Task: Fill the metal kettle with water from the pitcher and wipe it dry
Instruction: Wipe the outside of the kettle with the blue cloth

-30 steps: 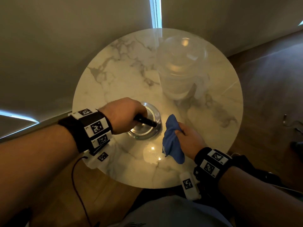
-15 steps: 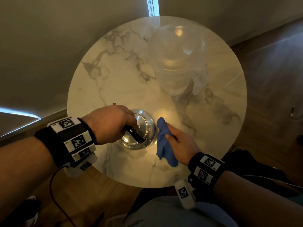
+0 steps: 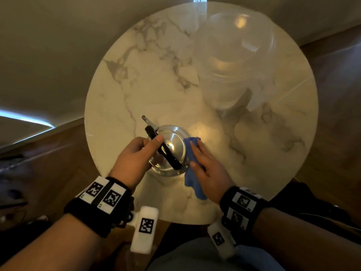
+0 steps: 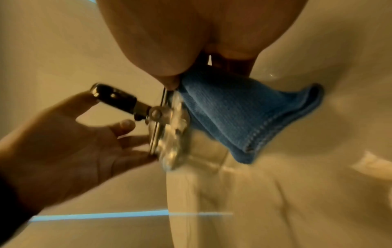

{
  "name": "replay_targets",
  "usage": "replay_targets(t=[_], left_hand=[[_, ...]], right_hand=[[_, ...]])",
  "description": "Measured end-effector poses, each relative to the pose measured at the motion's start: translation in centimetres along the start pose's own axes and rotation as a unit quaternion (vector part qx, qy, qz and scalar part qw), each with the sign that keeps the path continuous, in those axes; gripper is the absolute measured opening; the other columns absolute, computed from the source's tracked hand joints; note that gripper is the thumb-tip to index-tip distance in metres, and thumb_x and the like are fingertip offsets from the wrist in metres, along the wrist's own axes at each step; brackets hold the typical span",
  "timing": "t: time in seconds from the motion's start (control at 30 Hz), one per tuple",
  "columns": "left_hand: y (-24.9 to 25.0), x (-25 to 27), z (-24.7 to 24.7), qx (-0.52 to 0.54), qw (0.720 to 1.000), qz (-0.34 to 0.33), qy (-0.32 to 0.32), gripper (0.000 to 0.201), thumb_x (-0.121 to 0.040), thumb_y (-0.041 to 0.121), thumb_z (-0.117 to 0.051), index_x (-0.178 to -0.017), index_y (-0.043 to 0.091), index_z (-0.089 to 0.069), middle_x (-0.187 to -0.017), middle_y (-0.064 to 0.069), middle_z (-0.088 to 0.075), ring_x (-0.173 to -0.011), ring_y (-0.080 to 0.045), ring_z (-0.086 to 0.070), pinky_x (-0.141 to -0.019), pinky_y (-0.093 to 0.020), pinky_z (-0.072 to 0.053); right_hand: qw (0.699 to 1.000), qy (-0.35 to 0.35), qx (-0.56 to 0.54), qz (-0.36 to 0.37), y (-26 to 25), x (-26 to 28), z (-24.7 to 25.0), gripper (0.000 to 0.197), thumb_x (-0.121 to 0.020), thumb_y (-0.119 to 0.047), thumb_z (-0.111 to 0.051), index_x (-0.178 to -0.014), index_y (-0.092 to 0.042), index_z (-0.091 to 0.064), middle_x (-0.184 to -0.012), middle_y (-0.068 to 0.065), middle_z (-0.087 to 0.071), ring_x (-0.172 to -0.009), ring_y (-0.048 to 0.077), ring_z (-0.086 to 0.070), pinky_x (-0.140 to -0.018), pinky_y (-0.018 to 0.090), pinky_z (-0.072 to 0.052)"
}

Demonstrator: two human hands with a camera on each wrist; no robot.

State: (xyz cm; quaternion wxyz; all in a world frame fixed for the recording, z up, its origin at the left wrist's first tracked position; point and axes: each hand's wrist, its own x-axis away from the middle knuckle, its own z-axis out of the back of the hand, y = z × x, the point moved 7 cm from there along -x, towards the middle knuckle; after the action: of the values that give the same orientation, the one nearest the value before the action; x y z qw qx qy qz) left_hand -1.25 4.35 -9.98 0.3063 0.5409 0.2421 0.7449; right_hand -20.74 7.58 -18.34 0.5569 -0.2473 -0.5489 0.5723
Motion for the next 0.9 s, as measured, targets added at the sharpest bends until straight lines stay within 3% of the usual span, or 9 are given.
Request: replay_targets(t=[0.2, 0.47, 0.5, 0.57, 0.6, 0.67, 0.73, 0.83, 0.9], left_hand=[[-0.8, -0.2, 0.2, 0.059, 0.998, 0.001, -0.029, 0.027, -0.093, 0.037, -0.072, -0.091, 0.014, -0.059, -0.072, 0.011, -0.067, -0.068, -0.003, -0.066, -0.105, -0.057, -0.050], [-0.7, 0.2, 0.3, 0.065, 0.996, 0.000, -0.053, 0.038, -0.079, 0.048, -0.075, -0.096, 0.016, -0.065, -0.098, 0.000, -0.075, -0.090, -0.010, -0.070, -0.106, -0.055, -0.052], [-0.6, 0.2, 0.4, 0.065, 0.996, 0.000, -0.056, 0.037, -0.080, 0.047, -0.077, -0.095, 0.015, -0.065, -0.098, 0.000, -0.075, -0.090, -0.010, -0.070, -0.105, -0.054, -0.052], [-0.6, 0.2, 0.4, 0.061, 0.996, -0.002, -0.059, 0.031, -0.086, 0.043, -0.078, -0.093, 0.016, -0.065, -0.094, 0.003, -0.075, -0.089, -0.010, -0.069, -0.104, -0.053, -0.053], [-0.6, 0.2, 0.5, 0.057, 0.997, -0.002, -0.058, 0.028, -0.088, 0.042, -0.076, -0.094, 0.017, -0.066, -0.094, 0.003, -0.075, -0.089, -0.011, -0.069, -0.104, -0.053, -0.053], [-0.5, 0.2, 0.5, 0.050, 0.997, -0.006, -0.059, 0.028, -0.089, 0.043, -0.076, -0.094, 0.017, -0.067, -0.095, 0.002, -0.075, -0.092, -0.012, -0.069, -0.103, -0.053, -0.054], [-0.5, 0.2, 0.5, 0.044, 0.997, -0.009, -0.059, 0.035, -0.082, 0.049, -0.077, -0.093, 0.017, -0.067, -0.097, -0.001, -0.075, -0.095, -0.017, -0.071, -0.103, -0.055, -0.055], [-0.2, 0.4, 0.7, 0.047, 0.997, -0.019, -0.055, 0.042, -0.074, 0.056, -0.076, -0.090, 0.018, -0.066, -0.108, -0.014, -0.075, -0.105, -0.031, -0.071, -0.103, -0.060, -0.052], [-0.3, 0.4, 0.8, 0.054, 0.997, -0.024, -0.059, 0.042, -0.074, 0.055, -0.077, -0.089, 0.017, -0.064, -0.106, -0.013, -0.074, -0.105, -0.033, -0.070, -0.103, -0.061, -0.051]], right_hand=[[0.999, -0.033, -0.010, -0.023, -2.4, -4.5, 1.3, 0.054, -0.109, -0.022, -0.043, -0.161, -0.030, -0.029, -0.169, -0.011, -0.022, -0.154, -0.001, -0.011, -0.125, 0.022, -0.008], [0.999, -0.025, 0.003, -0.026, -1.5, -0.6, 1.4, 0.055, -0.105, -0.016, -0.042, -0.158, -0.030, -0.036, -0.165, -0.004, -0.037, -0.152, 0.009, -0.030, -0.124, 0.025, -0.020], [0.999, -0.022, -0.008, -0.032, -2.0, -1.9, 1.3, 0.054, -0.103, -0.023, -0.041, -0.157, -0.034, -0.039, -0.159, -0.003, -0.046, -0.144, 0.011, -0.045, -0.119, 0.031, -0.034], [0.994, -0.018, -0.064, -0.086, -2.5, -4.4, 1.1, 0.047, -0.103, -0.029, -0.038, -0.145, -0.047, -0.049, -0.120, -0.003, -0.073, -0.082, 0.017, -0.074, -0.074, 0.035, -0.060], [0.989, -0.026, -0.098, -0.106, -2.6, -5.4, 0.9, 0.044, -0.104, -0.030, -0.037, -0.138, -0.053, -0.053, -0.100, -0.007, -0.076, -0.055, 0.022, -0.066, -0.057, 0.036, -0.057], [0.983, -0.038, -0.128, -0.123, -3.1, -5.8, 1.0, 0.043, -0.105, -0.031, -0.036, -0.133, -0.058, -0.054, -0.077, -0.012, -0.073, -0.044, 0.026, -0.055, -0.046, 0.032, -0.049], [0.984, -0.048, -0.107, -0.132, -3.0, -4.4, 1.3, 0.046, -0.106, -0.030, -0.036, -0.136, -0.062, -0.050, -0.080, 0.001, -0.075, -0.060, 0.033, -0.064, -0.056, 0.032, -0.052], [0.994, -0.034, -0.027, -0.098, -1.9, -2.2, 2.2, 0.049, -0.108, -0.025, -0.040, -0.148, -0.053, -0.042, -0.138, -0.010, -0.065, -0.124, 0.011, -0.060, -0.111, 0.037, -0.042], [0.996, -0.036, -0.017, -0.085, -1.8, -2.6, 2.4, 0.046, -0.108, -0.025, -0.040, -0.144, -0.052, -0.046, -0.136, -0.013, -0.065, -0.125, 0.010, -0.058, -0.111, 0.037, -0.041]])
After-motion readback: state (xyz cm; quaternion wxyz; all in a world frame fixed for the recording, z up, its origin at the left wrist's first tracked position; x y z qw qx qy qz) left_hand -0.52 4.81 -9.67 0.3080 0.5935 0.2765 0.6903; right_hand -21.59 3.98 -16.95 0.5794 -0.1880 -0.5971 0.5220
